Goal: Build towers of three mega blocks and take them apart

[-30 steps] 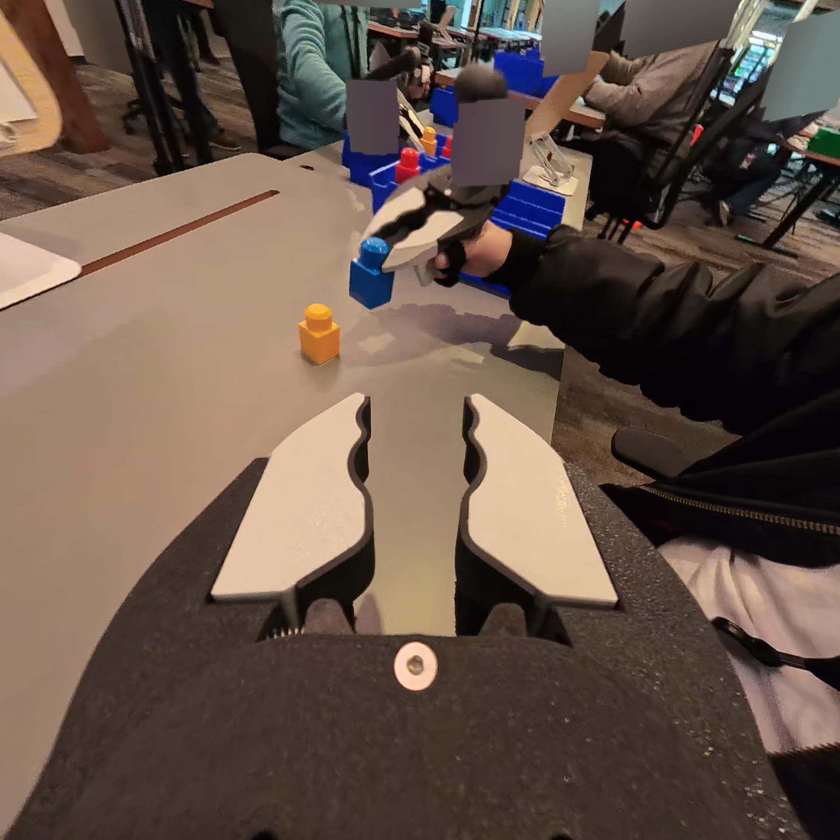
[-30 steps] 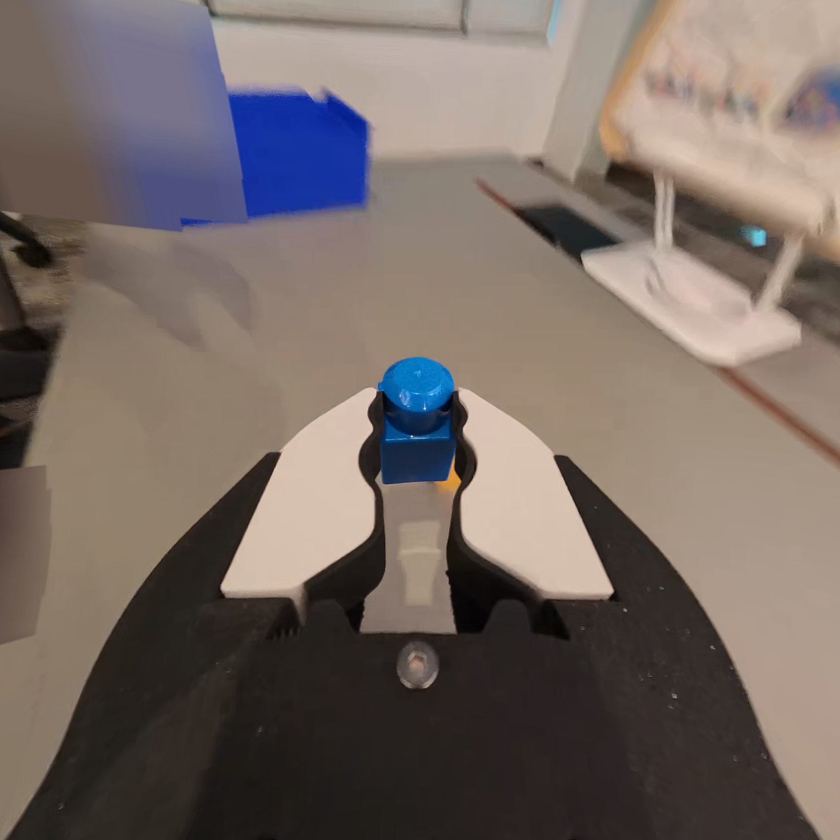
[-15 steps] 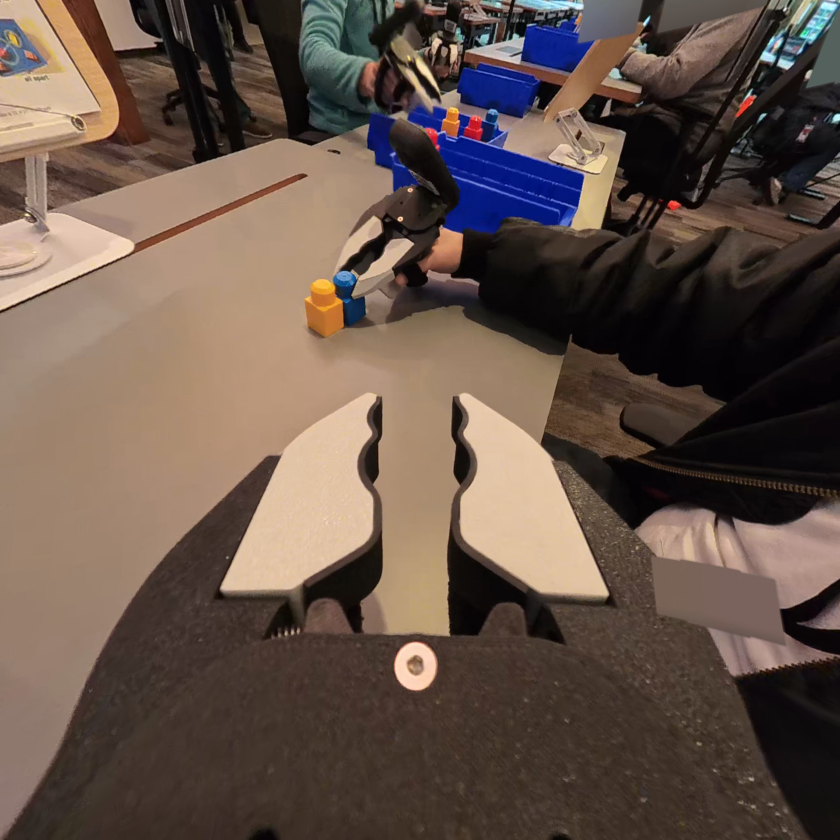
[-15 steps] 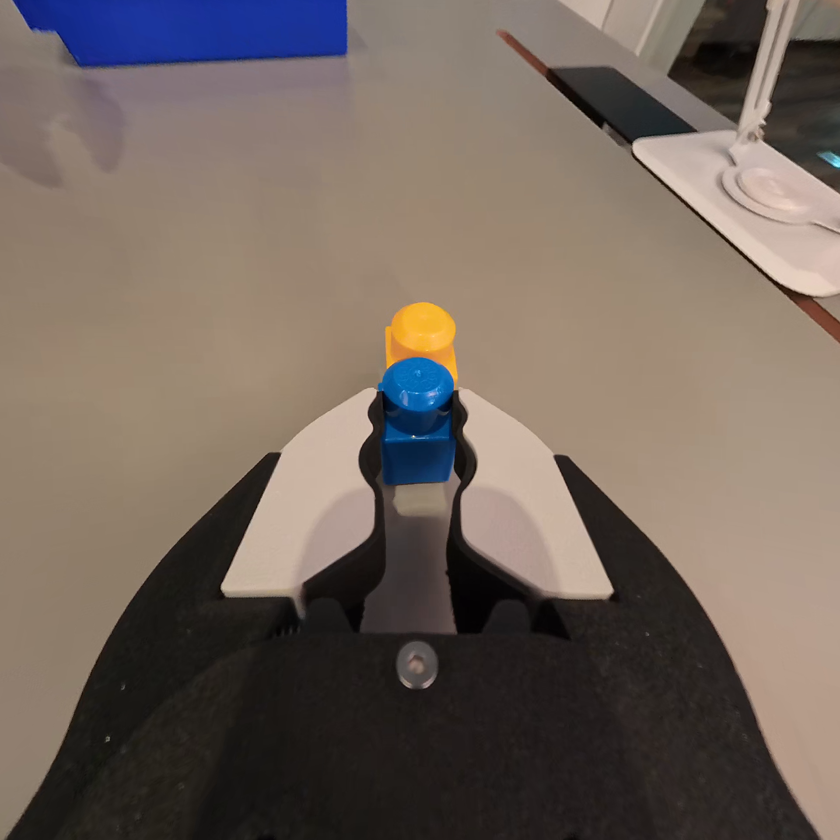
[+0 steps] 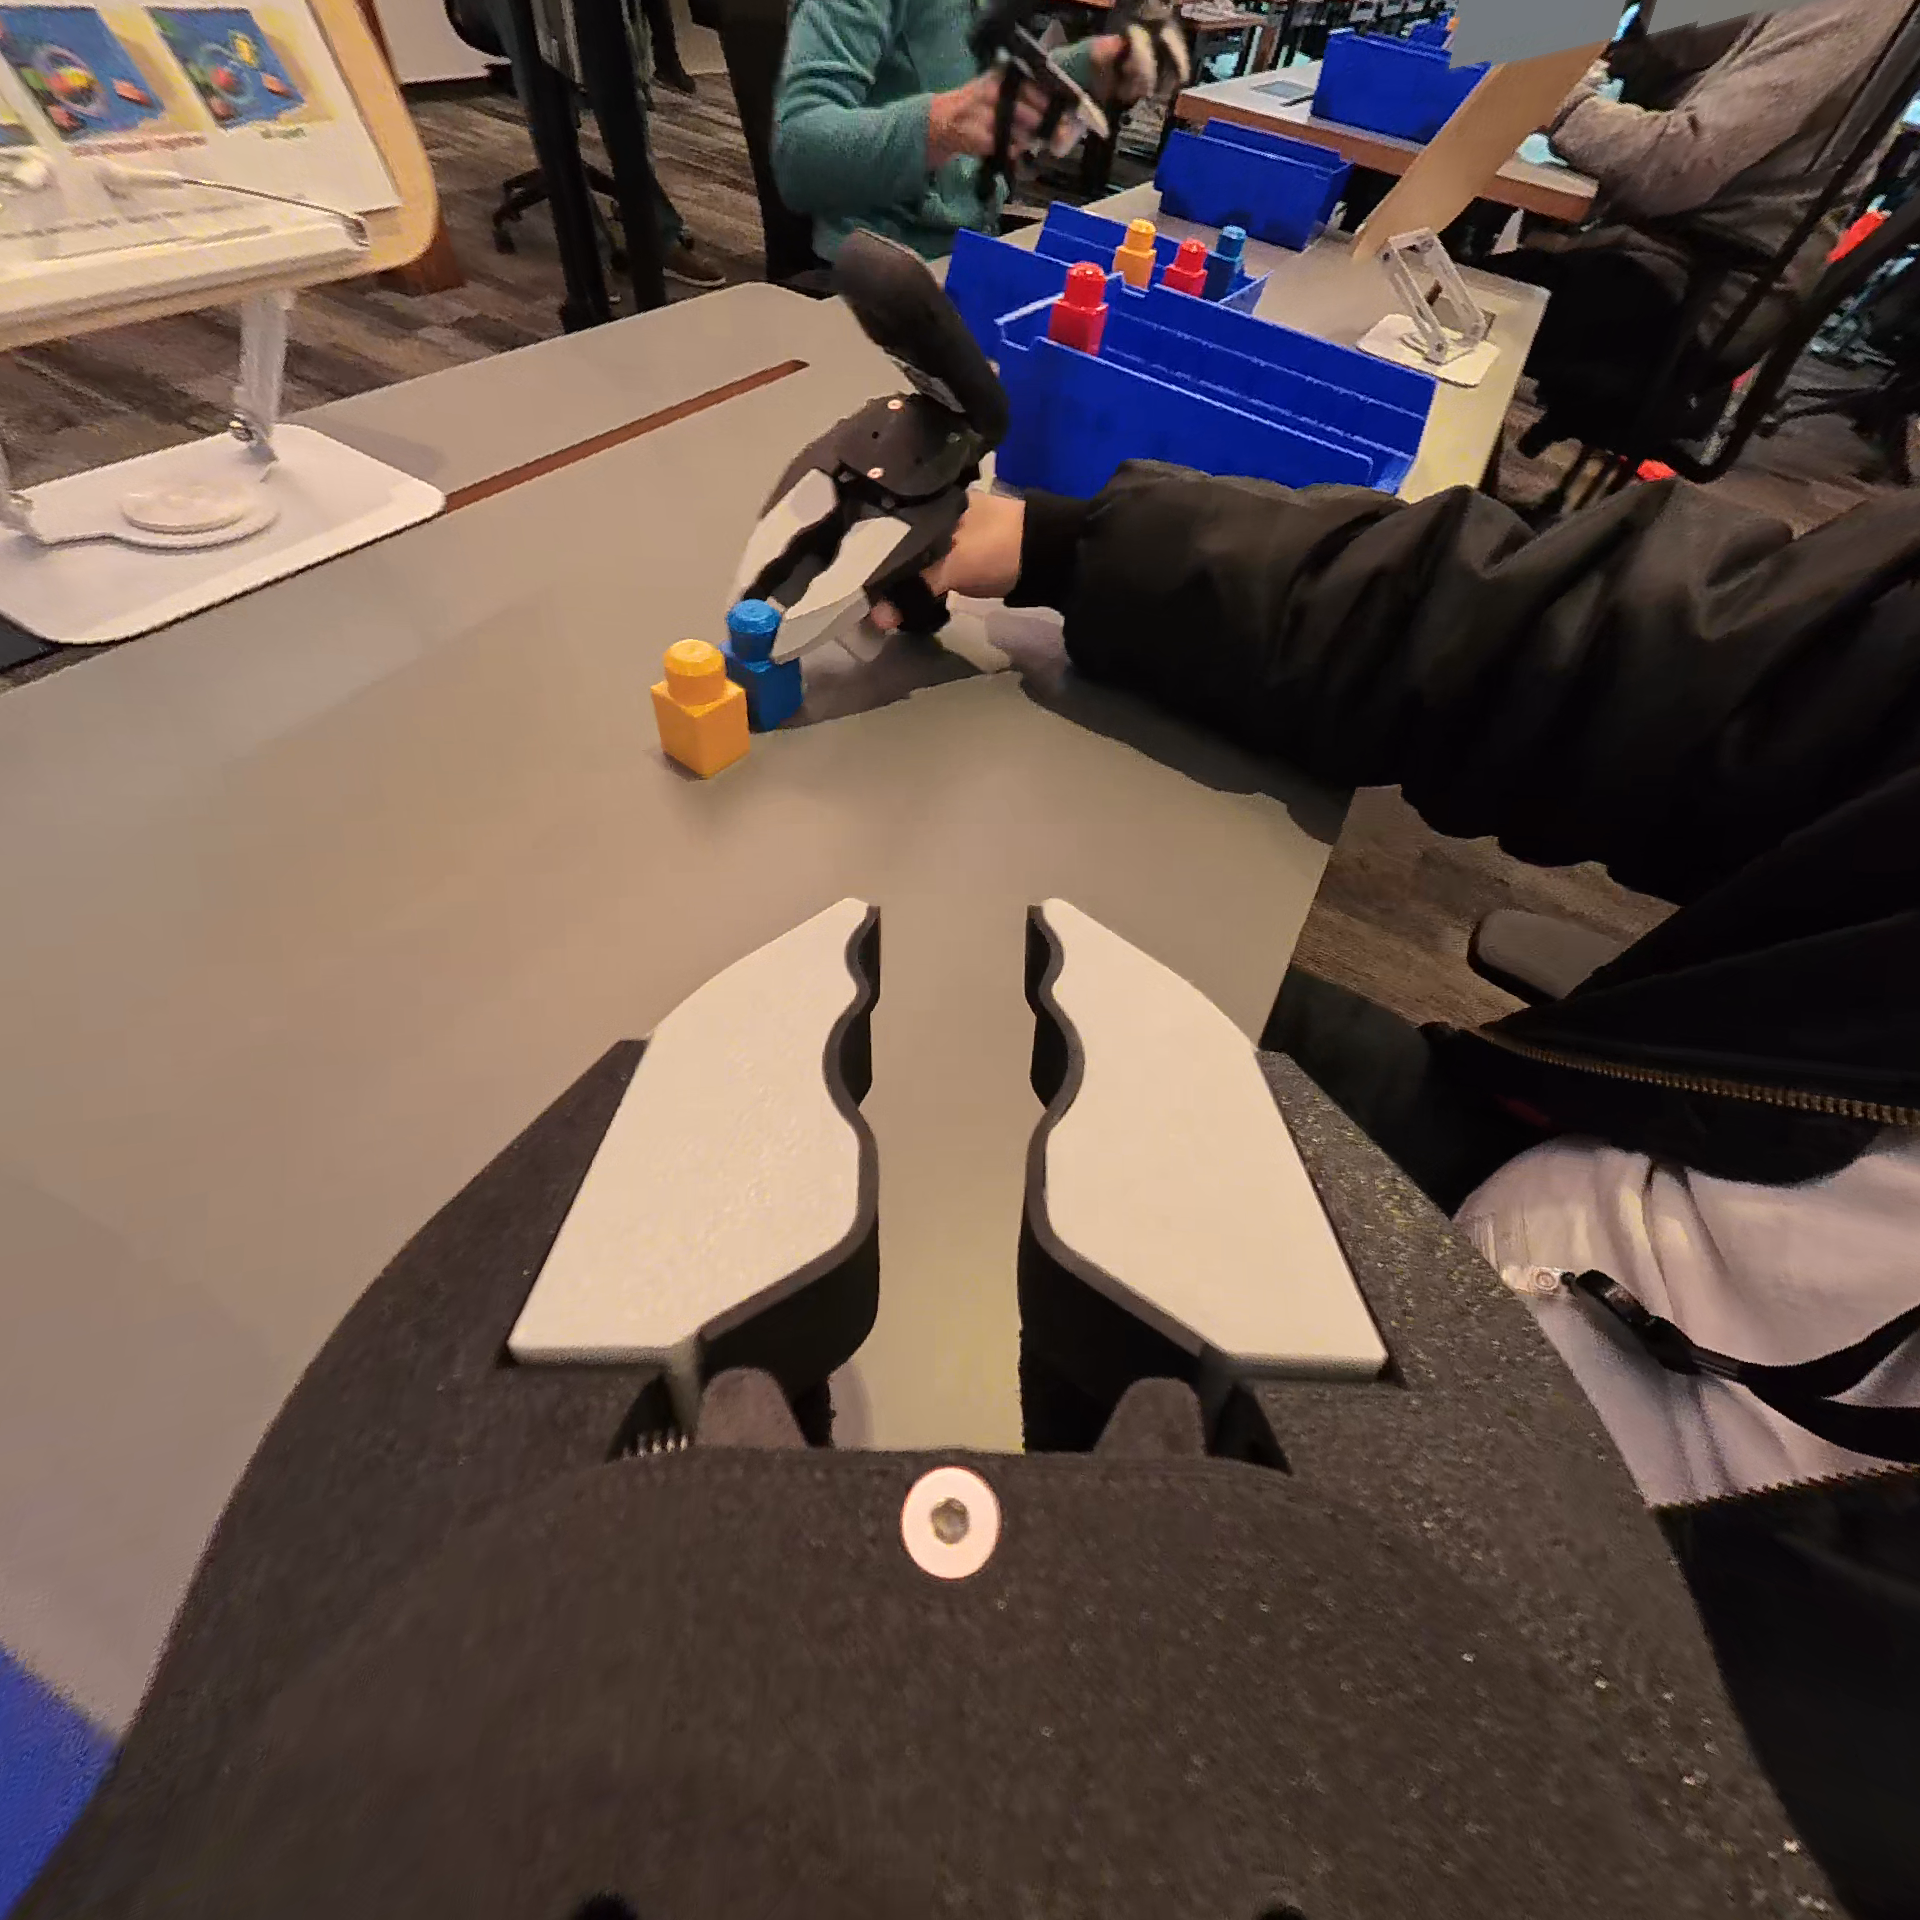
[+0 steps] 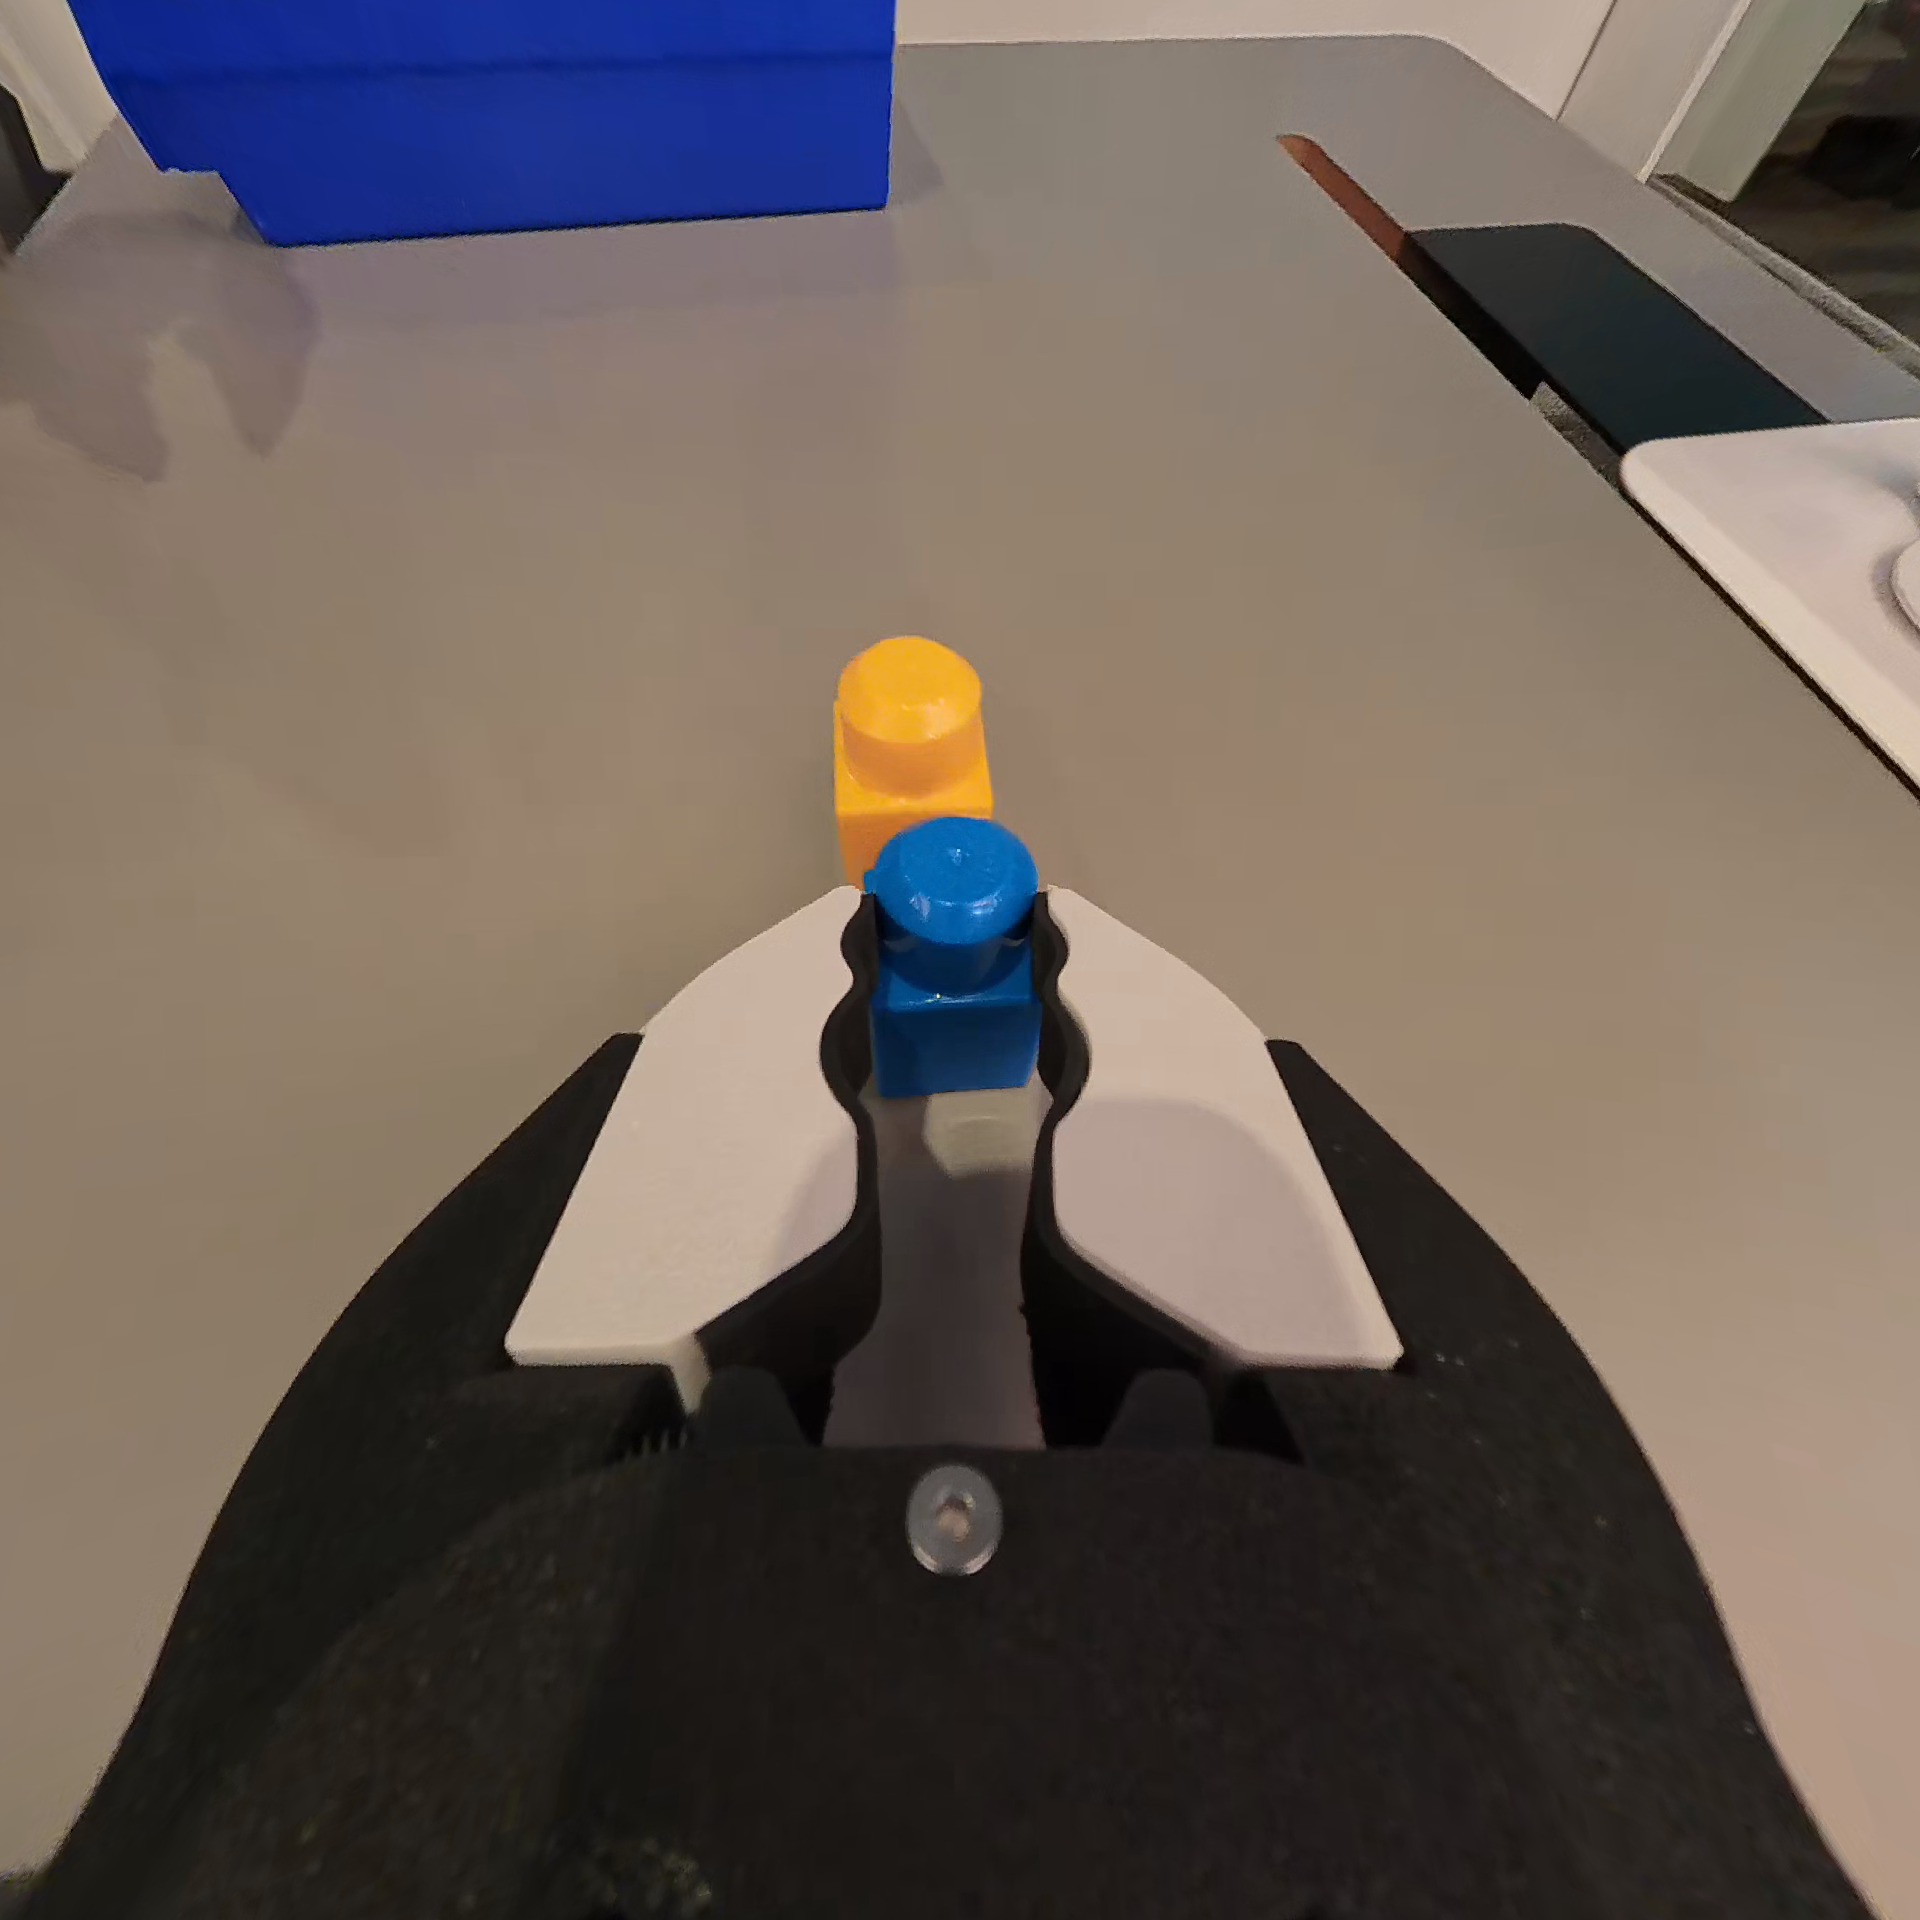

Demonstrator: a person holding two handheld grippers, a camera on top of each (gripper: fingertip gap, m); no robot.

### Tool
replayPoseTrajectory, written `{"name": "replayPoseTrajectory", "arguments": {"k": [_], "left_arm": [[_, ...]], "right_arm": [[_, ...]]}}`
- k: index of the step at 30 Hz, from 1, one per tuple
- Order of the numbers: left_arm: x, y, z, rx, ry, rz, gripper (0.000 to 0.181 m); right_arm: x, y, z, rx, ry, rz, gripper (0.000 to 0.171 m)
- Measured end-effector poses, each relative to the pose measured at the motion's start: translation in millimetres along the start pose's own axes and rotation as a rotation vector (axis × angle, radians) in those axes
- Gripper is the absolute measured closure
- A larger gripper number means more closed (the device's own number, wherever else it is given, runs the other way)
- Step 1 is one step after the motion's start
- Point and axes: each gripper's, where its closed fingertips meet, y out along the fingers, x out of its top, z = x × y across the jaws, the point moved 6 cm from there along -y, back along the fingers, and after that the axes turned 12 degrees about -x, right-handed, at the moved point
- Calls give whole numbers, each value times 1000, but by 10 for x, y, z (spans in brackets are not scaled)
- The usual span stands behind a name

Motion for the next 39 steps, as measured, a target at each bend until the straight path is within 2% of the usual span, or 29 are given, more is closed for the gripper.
{"name": "replayPoseTrajectory", "arguments": {"k": [5, 7, 8, 10, 13, 15, 17, 20, 22, 24, 27, 31, 39], "left_arm": [[-12, -240, 92, 68, -17, -36, 154], [-51, -392, 153, 138, -34, -21, 144], [-88, -496, 196, 191, -45, 4, 136], [-174, -768, 286, 306, -59, 62, 124], [-333, -1335, 505, 540, -133, 201, 121], [-439, -1681, 660, 634, -263, 269, 127], [-551, -1868, 804, 655, -395, 330, 133], [-801, -1828, 1010, 580, -653, 445, 128], [-976, -1712, 1163, 545, -861, 452, 128], [-1157, -1661, 1316, 574, -973, 523, 126], [-1265, -1645, 1468, 626, -1028, 605, 119], [-1246, -1553, 1584, 627, -1110, 511, 117], [-1351, -1446, 1676, 668, -1099, 561, 119]], "right_arm": [[-23, -19, -1, 16, -9, -14, 144], [-25, -23, -1, 12, -12, -12, 141], [-31, -32, -8, 4, -6, -10, 134], [-50, -84, -14, -10, -6, -8, 129], [-46, -238, 11, -31, 0, -60, 124], [-36, -358, 26, -50, 15, -108, 124], [-28, -467, 25, -85, 15, -140, 125], [11, -604, 12, -133, 36, -193, 127], [38, -680, 17, -155, 54, -231, 128], [50, -740, 31, -169, 71, -262, 129], [36, -801, 55, -171, 96, -294, 129], [30, -844, 92, -160, 95, -313, 130], [65, -902, 118, -127, 102, -360, 134]]}}
